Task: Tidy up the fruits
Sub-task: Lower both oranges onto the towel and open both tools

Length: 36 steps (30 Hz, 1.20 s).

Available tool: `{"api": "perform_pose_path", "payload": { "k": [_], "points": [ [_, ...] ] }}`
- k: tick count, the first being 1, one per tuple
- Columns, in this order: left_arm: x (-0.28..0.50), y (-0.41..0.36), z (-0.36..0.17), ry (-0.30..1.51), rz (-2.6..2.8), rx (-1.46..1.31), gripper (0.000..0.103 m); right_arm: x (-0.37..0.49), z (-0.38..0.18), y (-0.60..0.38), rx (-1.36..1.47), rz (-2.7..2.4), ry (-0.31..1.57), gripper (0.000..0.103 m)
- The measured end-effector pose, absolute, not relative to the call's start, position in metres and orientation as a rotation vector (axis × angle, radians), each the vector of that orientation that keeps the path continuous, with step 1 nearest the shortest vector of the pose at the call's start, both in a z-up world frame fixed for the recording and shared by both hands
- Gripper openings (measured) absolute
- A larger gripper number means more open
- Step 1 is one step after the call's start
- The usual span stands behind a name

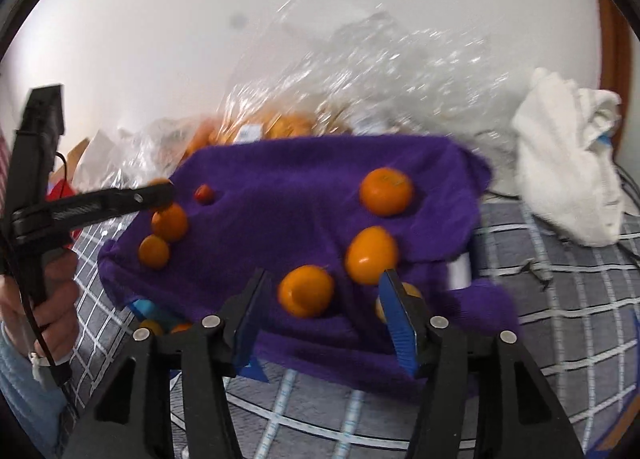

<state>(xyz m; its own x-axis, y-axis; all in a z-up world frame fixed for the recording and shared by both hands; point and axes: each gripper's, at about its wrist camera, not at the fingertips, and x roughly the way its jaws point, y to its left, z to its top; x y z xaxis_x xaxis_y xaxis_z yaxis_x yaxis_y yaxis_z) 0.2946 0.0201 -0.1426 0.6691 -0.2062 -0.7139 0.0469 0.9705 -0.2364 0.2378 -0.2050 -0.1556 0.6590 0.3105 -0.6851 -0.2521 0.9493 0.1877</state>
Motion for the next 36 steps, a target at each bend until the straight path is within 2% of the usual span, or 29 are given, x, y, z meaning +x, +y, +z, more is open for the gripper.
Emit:
{"api": "perform_pose_path", "payload": {
  "k": [17,22,36],
  "points": [
    [0.320,-0.013,-0.167,0.916,-0.051,-0.066,0.036,0.243,-0.148,-0.231,0.144,0.225,0.753,0.058],
    [0.315,-0.006,-0.160,0.939,-0.061,-0.134,0.037,0.237,-0.141,-0.226,0.120,0.218,0.722,0.058],
    [0.223,0.032,-0.123,0.785,0.002,-0.139,0.037,0.211,-0.127,-0.188,0.013,0.267,0.637,0.058]
  ]
}}
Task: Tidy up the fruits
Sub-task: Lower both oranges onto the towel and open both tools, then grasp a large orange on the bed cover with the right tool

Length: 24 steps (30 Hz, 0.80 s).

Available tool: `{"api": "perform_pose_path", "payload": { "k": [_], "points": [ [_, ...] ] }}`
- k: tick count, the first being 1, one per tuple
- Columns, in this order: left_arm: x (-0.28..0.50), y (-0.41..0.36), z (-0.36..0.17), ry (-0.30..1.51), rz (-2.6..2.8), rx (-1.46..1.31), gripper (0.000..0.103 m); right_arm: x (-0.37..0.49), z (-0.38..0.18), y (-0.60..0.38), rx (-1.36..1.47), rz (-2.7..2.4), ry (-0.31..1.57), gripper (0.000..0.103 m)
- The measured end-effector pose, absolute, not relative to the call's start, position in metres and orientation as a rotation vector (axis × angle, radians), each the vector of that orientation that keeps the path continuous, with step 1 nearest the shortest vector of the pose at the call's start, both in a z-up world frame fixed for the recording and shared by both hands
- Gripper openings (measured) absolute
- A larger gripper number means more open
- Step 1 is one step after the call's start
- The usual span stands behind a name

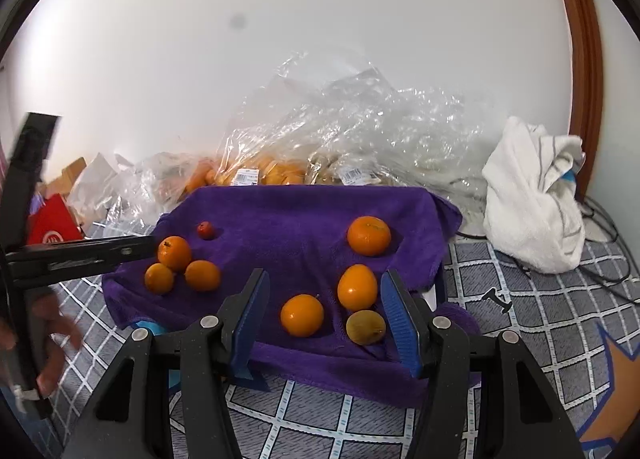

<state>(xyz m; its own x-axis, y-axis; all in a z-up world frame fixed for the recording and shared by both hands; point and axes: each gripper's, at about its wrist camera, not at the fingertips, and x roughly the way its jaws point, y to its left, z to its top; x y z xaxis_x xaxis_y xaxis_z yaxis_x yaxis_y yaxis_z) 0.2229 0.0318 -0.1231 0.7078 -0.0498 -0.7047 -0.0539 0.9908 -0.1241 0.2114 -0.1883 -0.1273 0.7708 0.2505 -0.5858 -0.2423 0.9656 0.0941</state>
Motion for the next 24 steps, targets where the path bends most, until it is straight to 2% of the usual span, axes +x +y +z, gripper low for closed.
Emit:
{"api": "perform_pose_path", "payload": {
  "k": [8,21,24],
  "points": [
    [0.182,0.065,-0.141,0.817,-0.037,-0.216,0.037,0.196,-0.125,-0.165,0.035,0.355,0.745,0.058],
    [0.146,0.091,-0.178,0.752,-0.126,-0.234,0.037,0.180,-0.166,-0.115,-0.050,0.385,0.883,0.060],
    [0.147,0.107,-0.184,0.780,-0.167,-0.339,0.037,0.186,-0.174,-0.107,-0.067,0.359,0.915,0.060]
  ]
}}
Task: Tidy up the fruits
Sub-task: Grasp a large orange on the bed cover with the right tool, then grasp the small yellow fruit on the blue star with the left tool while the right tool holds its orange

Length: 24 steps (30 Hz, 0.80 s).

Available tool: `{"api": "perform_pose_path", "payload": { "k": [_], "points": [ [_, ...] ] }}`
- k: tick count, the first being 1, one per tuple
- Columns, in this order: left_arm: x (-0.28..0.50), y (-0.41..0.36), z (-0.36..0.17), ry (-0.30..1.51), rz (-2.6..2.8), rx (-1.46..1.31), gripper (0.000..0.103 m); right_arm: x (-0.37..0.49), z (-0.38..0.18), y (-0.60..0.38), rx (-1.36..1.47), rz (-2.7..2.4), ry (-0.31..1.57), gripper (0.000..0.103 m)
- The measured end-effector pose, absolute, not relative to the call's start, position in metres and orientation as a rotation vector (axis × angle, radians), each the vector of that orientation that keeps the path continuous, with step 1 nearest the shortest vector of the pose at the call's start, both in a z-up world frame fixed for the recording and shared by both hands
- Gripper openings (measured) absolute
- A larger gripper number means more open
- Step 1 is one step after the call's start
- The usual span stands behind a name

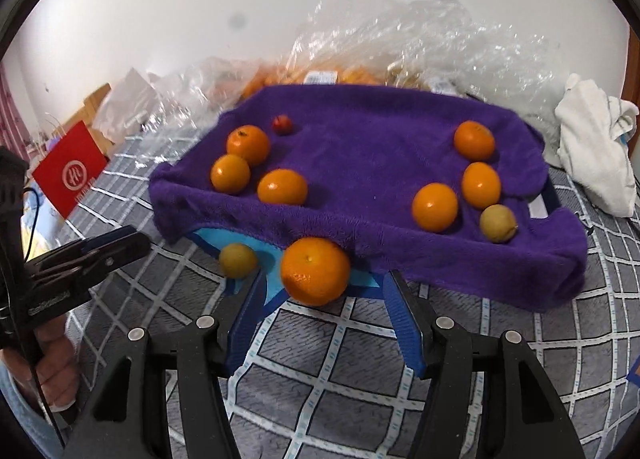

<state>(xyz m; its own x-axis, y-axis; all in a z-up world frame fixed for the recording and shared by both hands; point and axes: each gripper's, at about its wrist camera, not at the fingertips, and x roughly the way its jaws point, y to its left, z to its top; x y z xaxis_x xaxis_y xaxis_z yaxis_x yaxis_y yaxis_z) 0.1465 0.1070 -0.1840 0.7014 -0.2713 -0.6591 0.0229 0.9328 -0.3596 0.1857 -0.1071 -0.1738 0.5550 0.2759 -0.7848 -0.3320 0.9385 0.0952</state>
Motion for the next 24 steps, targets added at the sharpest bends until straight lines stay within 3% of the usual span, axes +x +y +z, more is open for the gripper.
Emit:
{"api": "perform_pose_path", "payload": {
  "k": [6,10,24],
  "points": [
    [0.145,0.128,-0.190,0.776,-0.154,-0.479,0.037,0.194,-0.182,-0.093,-0.084,0.349,0.934,0.059],
    [0.146,0.130,-0.191,0.778,-0.171,-0.511,0.038,0.193,-0.187,-0.084,-0.137,0.320,0.924,0.040],
    [0.143,0.108,-0.189,0.794,-0.221,-0.408,0.040,0.141,-0.167,-0.145,-0.171,0.259,0.835,0.040]
  ]
}}
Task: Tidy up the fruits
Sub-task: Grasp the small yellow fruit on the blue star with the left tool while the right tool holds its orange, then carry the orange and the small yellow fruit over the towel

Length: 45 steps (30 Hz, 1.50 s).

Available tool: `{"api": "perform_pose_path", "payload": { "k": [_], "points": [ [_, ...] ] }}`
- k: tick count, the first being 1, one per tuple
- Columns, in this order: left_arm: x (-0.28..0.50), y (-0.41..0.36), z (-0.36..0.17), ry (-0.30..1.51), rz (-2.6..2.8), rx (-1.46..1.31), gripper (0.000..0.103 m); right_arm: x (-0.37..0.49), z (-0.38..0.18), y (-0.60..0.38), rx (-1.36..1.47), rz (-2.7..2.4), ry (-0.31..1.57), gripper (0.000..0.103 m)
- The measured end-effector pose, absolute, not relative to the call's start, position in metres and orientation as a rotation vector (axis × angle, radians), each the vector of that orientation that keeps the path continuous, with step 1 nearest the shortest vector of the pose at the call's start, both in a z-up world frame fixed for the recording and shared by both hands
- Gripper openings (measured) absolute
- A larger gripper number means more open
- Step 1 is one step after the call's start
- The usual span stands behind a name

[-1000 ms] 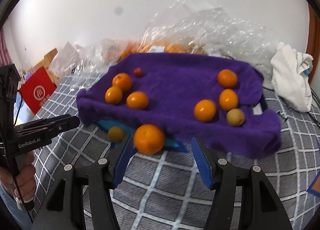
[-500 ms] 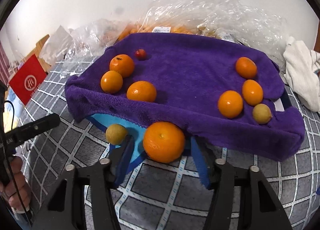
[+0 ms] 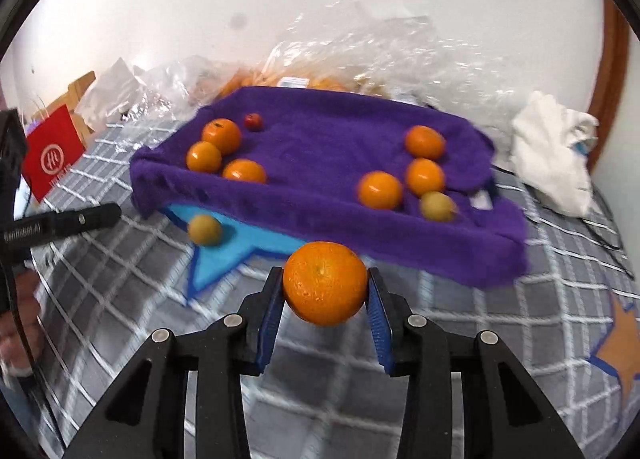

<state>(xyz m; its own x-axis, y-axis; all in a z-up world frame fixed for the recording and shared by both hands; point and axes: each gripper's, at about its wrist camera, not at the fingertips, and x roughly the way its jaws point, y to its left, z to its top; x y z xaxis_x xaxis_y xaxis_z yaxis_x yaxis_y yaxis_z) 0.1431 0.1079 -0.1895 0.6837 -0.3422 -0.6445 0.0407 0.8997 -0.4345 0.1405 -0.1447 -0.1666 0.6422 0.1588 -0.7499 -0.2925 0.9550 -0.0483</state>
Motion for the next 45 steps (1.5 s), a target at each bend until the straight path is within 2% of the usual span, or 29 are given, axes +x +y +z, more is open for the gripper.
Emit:
{"api": "perform_pose_path", "payload": {
  "k": [5,8,13,16,21,25,30,37,45],
  "points": [
    [0.140,0.077,-0.183,0.801,-0.303,-0.290,0.040,0.120,-0.171,-0.182,-0.141,0.233,0.834,0.040],
    [0.140,0.060,-0.174,0.822,-0.399,-0.339,0.040,0.113,-0.172,-0.203,-0.109,0.213,0.829,0.040],
    [0.155,0.013,-0.169,0.837,-0.317,-0.159,0.040,0.111,-0.171,-0.224,-0.040,0.210,0.821,0.040],
    [0.170,0.003,-0.178,0.874,-0.266,-0.165,0.040,0.109,-0.170,-0.229,-0.010,0.215,0.810,0.040],
    [0.184,0.004,-0.189,0.863,-0.178,-0.200,0.036,0.111,-0.172,-0.234,0.028,0.224,0.823,0.040],
    [0.187,0.002,-0.192,0.857,-0.164,-0.181,0.025,0.111,-0.172,-0.233,0.029,0.246,0.826,0.040],
    [0.186,0.003,-0.191,0.852,-0.179,-0.199,0.025,0.111,-0.173,-0.233,0.039,0.255,0.825,0.040],
    [0.173,0.023,-0.190,0.800,-0.305,-0.371,0.025,0.110,-0.173,-0.237,0.056,0.241,0.822,0.040],
    [0.160,0.025,-0.180,0.725,-0.315,-0.366,0.025,0.109,-0.173,-0.239,0.071,0.234,0.816,0.040]
  ]
}}
